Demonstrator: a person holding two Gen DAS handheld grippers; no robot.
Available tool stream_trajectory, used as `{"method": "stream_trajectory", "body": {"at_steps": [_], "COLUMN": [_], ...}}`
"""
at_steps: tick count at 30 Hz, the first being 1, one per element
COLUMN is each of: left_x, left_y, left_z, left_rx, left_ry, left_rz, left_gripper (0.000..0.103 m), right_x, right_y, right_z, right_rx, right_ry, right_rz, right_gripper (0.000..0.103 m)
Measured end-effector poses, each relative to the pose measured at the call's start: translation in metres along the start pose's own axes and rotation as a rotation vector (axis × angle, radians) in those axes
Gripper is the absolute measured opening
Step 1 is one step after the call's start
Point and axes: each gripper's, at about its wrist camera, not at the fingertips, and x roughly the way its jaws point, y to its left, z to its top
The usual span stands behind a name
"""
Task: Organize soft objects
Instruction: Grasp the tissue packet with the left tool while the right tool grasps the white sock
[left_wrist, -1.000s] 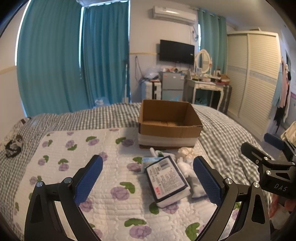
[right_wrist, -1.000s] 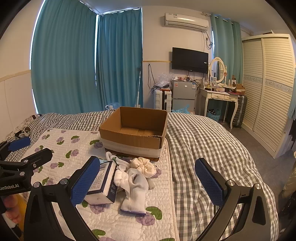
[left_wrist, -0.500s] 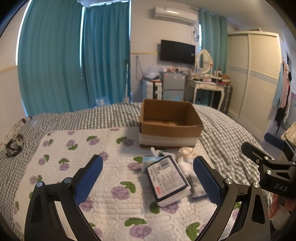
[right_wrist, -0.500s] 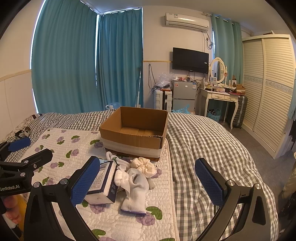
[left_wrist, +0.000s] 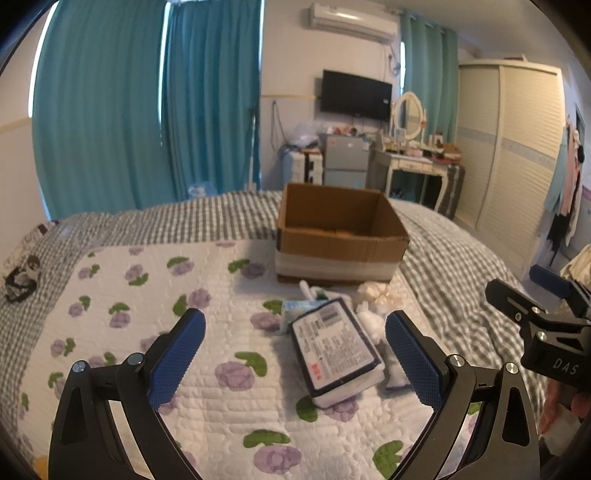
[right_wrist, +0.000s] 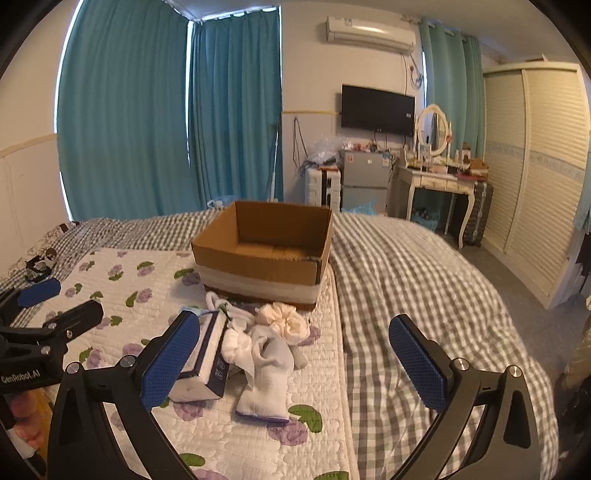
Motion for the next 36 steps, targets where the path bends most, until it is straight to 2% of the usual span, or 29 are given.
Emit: {"method": "stream_trajectory", "body": {"at_steps": [4, 6, 7, 9, 12, 16, 19, 25, 30, 32, 35, 36], "left_x": [0.019, 0.031, 0.035, 0.045, 0.056, 0.064, 0.070, 0.078, 0.082, 0.084, 0.086, 0.087], "left_y": [-0.001, 0.000, -0.001, 0.000, 0.000, 0.002, 0.001, 0.001, -0.005, -0.009, -0.015, -0.017], "left_z": [-0.011, -0.017, -0.019, -0.026, -0.034, -0.035, -0.034, -0.033, -0.036, -0.039, -0.044, -0.046], "left_rx": [0.021, 0.041, 0.044, 0.043, 0.036, 0.027, 0.042, 0.027, 0.038, 0.042, 0.055, 0.057], "left_ry": [0.028, 0.030, 0.040, 0.096, 0.154, 0.147, 0.153, 0.160, 0.193, 0.212, 0.236, 0.246], "left_rz": [0.009, 0.022, 0.020, 0.012, 0.010, 0.013, 0.011, -0.008, -0.029, -0.045, -0.061, -0.069], "left_gripper": [0.100, 0.100, 0.100, 0.100, 0.100, 0.100, 0.100, 0.100, 0.100, 0.100, 0.100, 0.100], "right_x": [0.038, 0.060, 0.072, 0.091, 0.111, 0.128, 0.133, 0.127, 0.148, 0.158, 0.164, 0.161], "right_y": [-0.006, -0.010, -0.012, -0.014, -0.009, -0.002, -0.005, -0.026, -0.026, -0.020, -0.015, -0.014], "right_z": [-0.011, -0.019, -0.024, -0.033, -0.044, -0.058, -0.064, -0.046, -0.050, -0.057, -0.059, -0.057], "right_rx": [0.036, 0.068, 0.094, 0.128, 0.100, 0.077, 0.091, 0.188, 0.219, 0.203, 0.213, 0.211], "right_ry": [0.097, 0.151, 0.179, 0.229, 0.290, 0.350, 0.356, 0.279, 0.330, 0.364, 0.374, 0.370], "right_rz": [0.028, 0.049, 0.070, 0.098, 0.085, 0.099, 0.104, 0.118, 0.138, 0.143, 0.208, 0.205], "right_gripper": [0.100, 0.090, 0.089, 0.083, 0.082, 0.076, 0.071, 0.071, 0.070, 0.059, 0.031, 0.028]}}
